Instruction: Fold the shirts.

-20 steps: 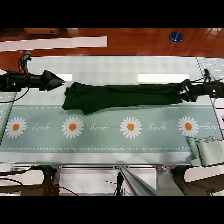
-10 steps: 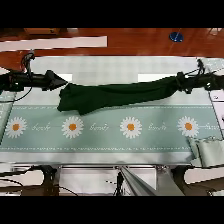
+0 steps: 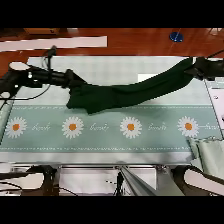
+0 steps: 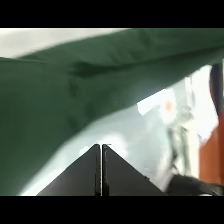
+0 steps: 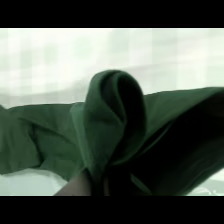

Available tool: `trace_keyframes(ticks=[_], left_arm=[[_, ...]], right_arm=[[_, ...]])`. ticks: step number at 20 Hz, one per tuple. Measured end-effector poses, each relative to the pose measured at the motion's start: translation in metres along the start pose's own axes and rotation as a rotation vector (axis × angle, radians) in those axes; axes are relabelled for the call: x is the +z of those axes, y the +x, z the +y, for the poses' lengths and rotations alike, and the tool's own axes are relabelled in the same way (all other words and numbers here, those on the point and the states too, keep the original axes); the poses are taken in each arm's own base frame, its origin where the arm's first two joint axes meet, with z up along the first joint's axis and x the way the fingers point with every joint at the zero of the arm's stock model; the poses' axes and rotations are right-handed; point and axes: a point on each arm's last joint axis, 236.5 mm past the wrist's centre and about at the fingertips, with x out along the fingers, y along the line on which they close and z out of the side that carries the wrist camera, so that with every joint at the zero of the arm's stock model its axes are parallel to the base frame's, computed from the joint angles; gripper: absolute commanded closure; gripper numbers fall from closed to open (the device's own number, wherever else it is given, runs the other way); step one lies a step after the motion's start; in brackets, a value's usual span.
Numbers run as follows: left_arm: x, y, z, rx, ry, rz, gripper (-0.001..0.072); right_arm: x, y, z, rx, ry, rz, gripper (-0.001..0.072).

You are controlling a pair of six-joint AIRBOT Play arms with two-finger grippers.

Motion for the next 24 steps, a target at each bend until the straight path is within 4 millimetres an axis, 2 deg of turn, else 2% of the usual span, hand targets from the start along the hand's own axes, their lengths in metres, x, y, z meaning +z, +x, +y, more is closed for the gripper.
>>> trace_keyframes(ticks=[3, 6, 12, 15, 17, 22, 24], left_arm=[[-0.023, 0.037, -0.037, -0.056, 0.031, 0.073, 0.0684], [-0.043, 0.071, -0.066, -0.074, 0.051, 0.115, 0.0684], [-0.076, 0.135, -0.099, -0.068, 0.04, 0.127, 0.0684], [-0.088, 0.16, -0.102, -0.075, -0.002, 0.132, 0.0684], [-0.095, 0.174, -0.096, -0.067, -0.035, 0.141, 0.0684], [-0.128, 0.211, -0.086, -0.079, -0.134, 0.217, 0.0684], [-0.141, 0.231, -0.088, -0.098, -0.167, 0.246, 0.0685]], right_arm=[[-0.005, -0.034, 0.029, 0.001, -0.052, -0.042, 0.0687], [-0.016, -0.067, 0.056, 0.002, -0.096, -0.081, 0.0687], [-0.052, -0.113, 0.097, 0.007, -0.15, -0.098, 0.0687], [-0.071, -0.124, 0.103, -0.008, -0.155, -0.068, 0.0687], [-0.081, -0.128, 0.101, -0.032, -0.154, -0.049, 0.0688], [-0.091, -0.133, 0.1, -0.055, -0.151, -0.031, 0.0687], [-0.092, -0.133, 0.099, -0.059, -0.148, -0.029, 0.0687]])
